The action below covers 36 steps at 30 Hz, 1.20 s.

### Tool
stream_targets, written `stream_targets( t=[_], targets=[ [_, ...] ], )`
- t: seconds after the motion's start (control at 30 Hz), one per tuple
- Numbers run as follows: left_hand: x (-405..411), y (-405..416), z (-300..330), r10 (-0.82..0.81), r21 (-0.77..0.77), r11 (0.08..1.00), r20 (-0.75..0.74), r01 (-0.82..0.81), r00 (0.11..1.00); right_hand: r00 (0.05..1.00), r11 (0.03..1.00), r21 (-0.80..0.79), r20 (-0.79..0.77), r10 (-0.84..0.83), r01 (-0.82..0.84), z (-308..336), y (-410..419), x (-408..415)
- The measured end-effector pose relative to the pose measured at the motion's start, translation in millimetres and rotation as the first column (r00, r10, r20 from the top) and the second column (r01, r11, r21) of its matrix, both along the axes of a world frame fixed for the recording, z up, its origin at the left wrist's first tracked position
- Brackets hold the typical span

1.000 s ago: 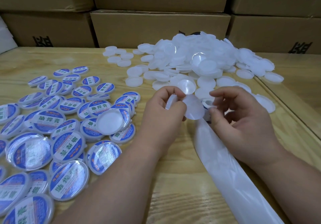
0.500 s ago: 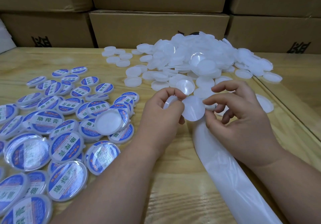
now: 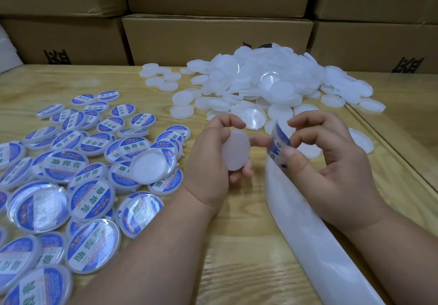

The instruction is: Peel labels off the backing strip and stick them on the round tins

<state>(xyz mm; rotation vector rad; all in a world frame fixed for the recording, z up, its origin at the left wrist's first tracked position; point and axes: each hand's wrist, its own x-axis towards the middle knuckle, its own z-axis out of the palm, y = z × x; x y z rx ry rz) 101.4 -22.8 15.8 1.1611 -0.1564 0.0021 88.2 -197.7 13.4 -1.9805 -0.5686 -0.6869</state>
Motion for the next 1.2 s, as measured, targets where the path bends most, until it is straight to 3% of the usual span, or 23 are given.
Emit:
stream_targets(
  t=[0.23,0.4,0.7,1.2],
  targets=[
    [-6,-2,3,0.007,0.104,0.995,0.028,-0.010,1.000,0.972,0.983,0.115,-0.168,0.164,-0.146,3,1,-4],
    [-4,-1,5,-0.127,0.050,0.991,0.004,0.126,0.992,0.929,0.991,0.087,-0.349,0.126,-0.101,5,9,-6],
    [-2,-3,0,-0.193,0.103,0.977,0.046,0.187,0.980,0.934,0.999,0.003,-0.355,-0.032,0.035,3,11,-3],
    [-2,-4,2,-0.183,0.123,0.976,0.031,0.177,0.983,0.945,0.999,0.027,-0.326,-0.017,0.027,2,10,-4]
  ],
)
